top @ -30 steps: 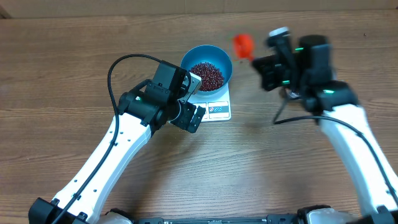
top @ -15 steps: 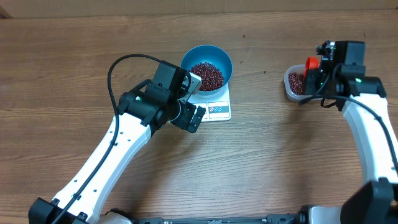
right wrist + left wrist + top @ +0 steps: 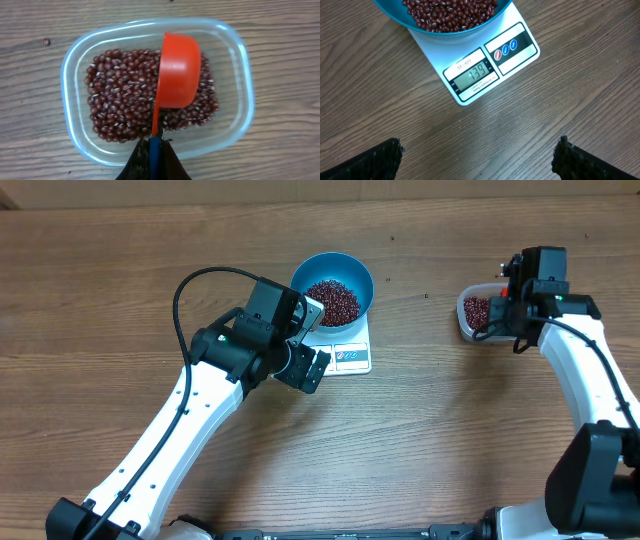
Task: Scoop item into bowl and weigh 150g on scale
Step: 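Dip the red cup into the beans and scoop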
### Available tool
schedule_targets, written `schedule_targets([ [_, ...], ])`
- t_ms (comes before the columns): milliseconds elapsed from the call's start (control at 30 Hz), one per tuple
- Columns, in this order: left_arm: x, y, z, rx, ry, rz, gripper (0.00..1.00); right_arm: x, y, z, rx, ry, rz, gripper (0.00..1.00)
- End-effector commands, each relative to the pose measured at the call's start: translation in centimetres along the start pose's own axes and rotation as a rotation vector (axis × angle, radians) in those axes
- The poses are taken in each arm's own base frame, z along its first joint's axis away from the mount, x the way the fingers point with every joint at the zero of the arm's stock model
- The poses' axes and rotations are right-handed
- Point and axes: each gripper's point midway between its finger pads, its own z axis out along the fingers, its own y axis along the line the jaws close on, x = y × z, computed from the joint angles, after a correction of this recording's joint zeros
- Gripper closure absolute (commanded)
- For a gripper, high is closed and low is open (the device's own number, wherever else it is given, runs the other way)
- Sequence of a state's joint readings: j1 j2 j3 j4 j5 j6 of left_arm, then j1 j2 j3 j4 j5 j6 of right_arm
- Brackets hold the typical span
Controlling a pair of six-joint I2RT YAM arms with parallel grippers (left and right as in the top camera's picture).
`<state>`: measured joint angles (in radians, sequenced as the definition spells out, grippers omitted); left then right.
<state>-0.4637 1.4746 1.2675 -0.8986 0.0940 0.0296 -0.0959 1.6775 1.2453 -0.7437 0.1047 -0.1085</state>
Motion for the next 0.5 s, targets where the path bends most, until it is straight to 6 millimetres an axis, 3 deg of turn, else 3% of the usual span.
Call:
schedule_targets([
  [0,-0.4,0.0,-0.9,0.006,-0.03,0.006,0.0,-0.6,2.4,0.4,-0.134,-0.012,-0.032,0.96],
  [467,-0.4,-0.1,-0.9,0.006,-0.03,0.006,0.0,0.4,5.0,-0.2,-0.293,0.021,-0.029,0.96],
])
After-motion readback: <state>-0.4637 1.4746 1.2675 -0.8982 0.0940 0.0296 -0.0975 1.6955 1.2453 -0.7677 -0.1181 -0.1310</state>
